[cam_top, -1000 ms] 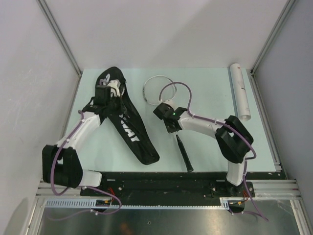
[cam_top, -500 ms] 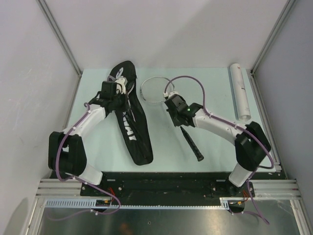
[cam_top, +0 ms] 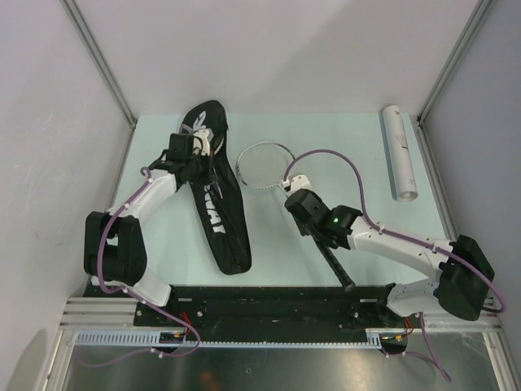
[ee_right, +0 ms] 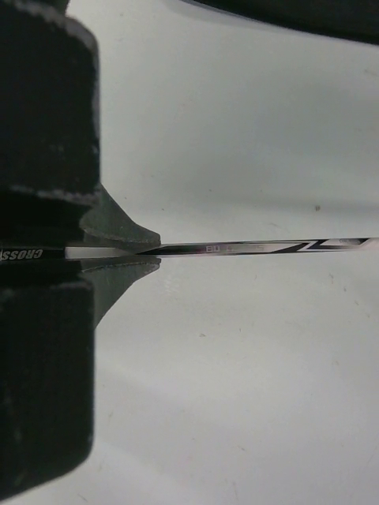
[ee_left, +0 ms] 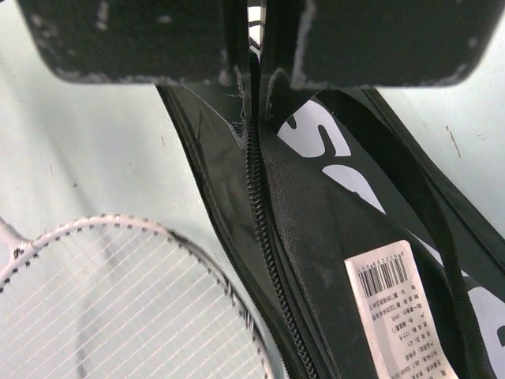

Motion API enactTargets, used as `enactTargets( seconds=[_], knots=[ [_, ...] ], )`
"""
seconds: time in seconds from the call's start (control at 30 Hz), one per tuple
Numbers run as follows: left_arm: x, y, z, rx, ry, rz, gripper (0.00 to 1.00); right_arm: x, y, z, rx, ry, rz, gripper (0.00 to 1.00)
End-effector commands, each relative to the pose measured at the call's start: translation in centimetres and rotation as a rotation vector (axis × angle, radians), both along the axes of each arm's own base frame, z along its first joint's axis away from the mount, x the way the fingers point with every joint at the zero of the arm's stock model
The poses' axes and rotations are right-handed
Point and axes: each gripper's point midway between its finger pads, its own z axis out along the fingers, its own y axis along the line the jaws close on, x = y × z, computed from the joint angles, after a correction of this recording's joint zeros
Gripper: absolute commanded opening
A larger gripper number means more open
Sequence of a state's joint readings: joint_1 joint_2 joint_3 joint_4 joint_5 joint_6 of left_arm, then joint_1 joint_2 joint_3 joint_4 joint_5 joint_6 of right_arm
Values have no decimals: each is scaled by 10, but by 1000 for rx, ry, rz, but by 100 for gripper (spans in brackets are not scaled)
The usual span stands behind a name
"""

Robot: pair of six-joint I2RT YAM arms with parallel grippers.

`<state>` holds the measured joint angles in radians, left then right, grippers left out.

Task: Pack up the badminton gear

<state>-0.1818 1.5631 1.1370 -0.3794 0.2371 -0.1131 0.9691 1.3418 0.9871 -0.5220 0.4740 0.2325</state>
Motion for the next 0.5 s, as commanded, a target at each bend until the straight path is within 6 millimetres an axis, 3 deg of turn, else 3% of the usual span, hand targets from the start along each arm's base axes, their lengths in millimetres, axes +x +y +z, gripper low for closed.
enactTargets(
  seconds=[0.0,0.13,0.17,0.27,0.47],
  knots=[
    [11,-6,18,-24,-64,-39,0,32,-2,6,124,-42,-113,0],
    [7,-8,20,-35,-62,-42,1,43,5,-37,97,49,-118,0],
    [5,-9,22,-39,-66,-43,0,45,4,-56,68,84,-132,0],
    [3,-9,24,-39,-72,-43,0,46,-1,-82,34,143,-159,0],
    [-2,-14,26,-59,-67,-56,0,31,-11,-105,-11,267,-186,0]
  ],
)
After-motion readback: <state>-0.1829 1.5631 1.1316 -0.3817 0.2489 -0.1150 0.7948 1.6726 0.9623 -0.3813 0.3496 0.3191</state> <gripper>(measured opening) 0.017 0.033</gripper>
